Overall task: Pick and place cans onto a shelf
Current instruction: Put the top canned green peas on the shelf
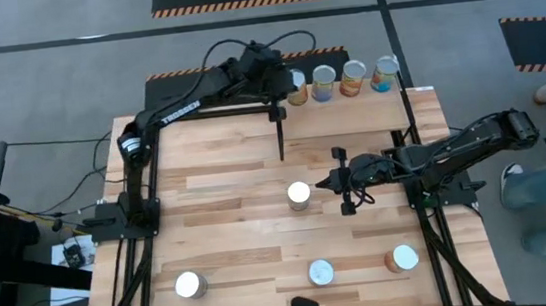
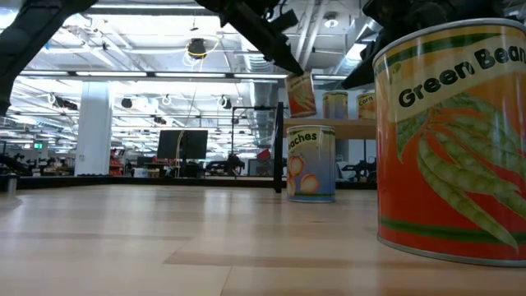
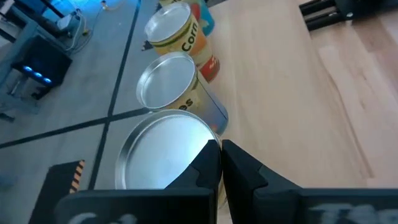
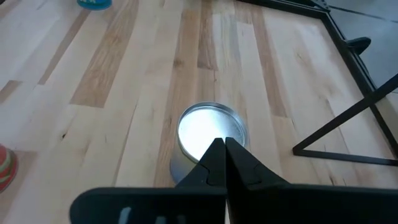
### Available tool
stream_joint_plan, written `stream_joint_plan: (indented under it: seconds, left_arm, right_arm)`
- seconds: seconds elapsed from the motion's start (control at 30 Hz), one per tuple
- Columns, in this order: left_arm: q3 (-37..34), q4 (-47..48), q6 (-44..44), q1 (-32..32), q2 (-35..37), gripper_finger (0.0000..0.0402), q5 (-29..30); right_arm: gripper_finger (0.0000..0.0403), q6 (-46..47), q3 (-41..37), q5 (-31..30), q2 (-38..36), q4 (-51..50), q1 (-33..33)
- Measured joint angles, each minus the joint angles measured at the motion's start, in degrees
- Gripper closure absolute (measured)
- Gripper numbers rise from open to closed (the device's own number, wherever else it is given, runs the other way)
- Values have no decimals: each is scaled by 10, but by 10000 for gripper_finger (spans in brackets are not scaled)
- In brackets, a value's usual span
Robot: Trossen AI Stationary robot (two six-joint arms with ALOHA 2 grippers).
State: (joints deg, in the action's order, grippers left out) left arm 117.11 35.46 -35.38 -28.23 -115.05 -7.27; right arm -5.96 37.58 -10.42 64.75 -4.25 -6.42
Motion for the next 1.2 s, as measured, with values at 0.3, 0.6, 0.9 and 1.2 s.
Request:
stream_joint_plan:
  seconds: [0.3, 0.6, 0.9, 1.2]
  left_arm:
    - [-7, -3, 0, -14, -14, 401, 3]
    - [-8, -2, 19, -25, -14, 401, -30]
    - [-8, -1, 31, -25, -14, 402, -45]
    - [-10, 6, 35, -26, -16, 401, -45]
  right_arm:
    - [395, 0, 0, 0, 0, -1, 0]
    - [395, 0, 0, 0, 0, 0, 0]
    - [395, 0, 0, 0, 0, 0, 0]
    - [395, 0, 0, 0, 0, 0, 0]
